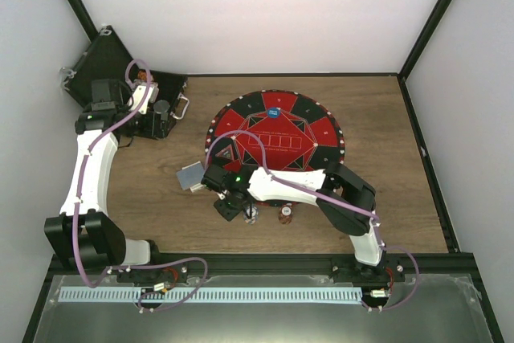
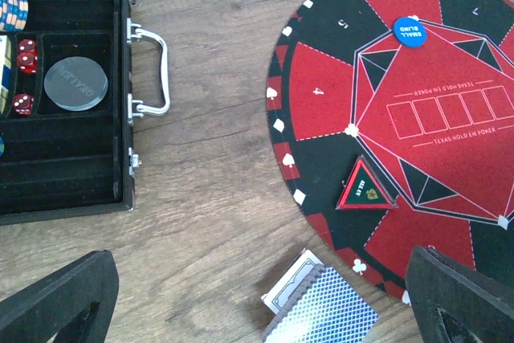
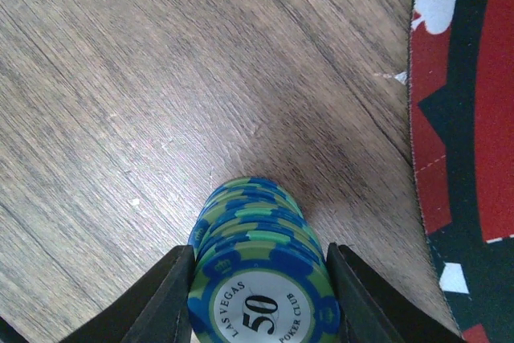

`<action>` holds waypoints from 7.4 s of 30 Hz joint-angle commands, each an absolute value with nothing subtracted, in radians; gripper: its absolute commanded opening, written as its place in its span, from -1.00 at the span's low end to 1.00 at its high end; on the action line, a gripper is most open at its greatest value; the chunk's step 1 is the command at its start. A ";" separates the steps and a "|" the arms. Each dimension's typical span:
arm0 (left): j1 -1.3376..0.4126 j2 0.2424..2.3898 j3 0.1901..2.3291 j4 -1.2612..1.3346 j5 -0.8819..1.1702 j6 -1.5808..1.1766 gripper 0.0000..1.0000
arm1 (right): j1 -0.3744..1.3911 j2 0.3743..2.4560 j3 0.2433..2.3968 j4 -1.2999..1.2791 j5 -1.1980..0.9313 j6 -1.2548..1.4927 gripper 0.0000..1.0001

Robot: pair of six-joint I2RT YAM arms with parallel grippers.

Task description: Distribute texas hold em gaming equipment

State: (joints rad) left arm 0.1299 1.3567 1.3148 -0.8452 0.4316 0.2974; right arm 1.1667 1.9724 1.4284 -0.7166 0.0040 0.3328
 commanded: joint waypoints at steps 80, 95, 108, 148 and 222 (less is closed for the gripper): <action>0.144 1.390 1.386 -0.890 0.465 0.326 1.00 | 0.991 2.027 1.704 -0.800 0.178 0.312 0.54; 0.144 1.374 1.382 -0.898 0.468 0.331 1.00 | 1.218 1.973 1.512 -0.769 0.094 0.374 0.70; 0.145 1.365 1.383 -0.904 0.462 0.337 1.00 | 1.218 2.041 1.497 -0.744 0.095 0.350 0.67; 0.144 1.365 1.374 -0.904 0.471 0.336 1.00 | 1.198 2.002 1.547 -0.792 0.156 0.338 -0.37; 0.144 1.387 1.414 -0.933 0.481 0.349 1.00 | 0.594 2.005 1.783 -0.725 0.240 0.290 0.68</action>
State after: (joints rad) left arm 0.1379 1.4075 1.3922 -0.9154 0.4652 0.3382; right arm 0.4904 2.1925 1.9385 -0.7689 0.2150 0.2714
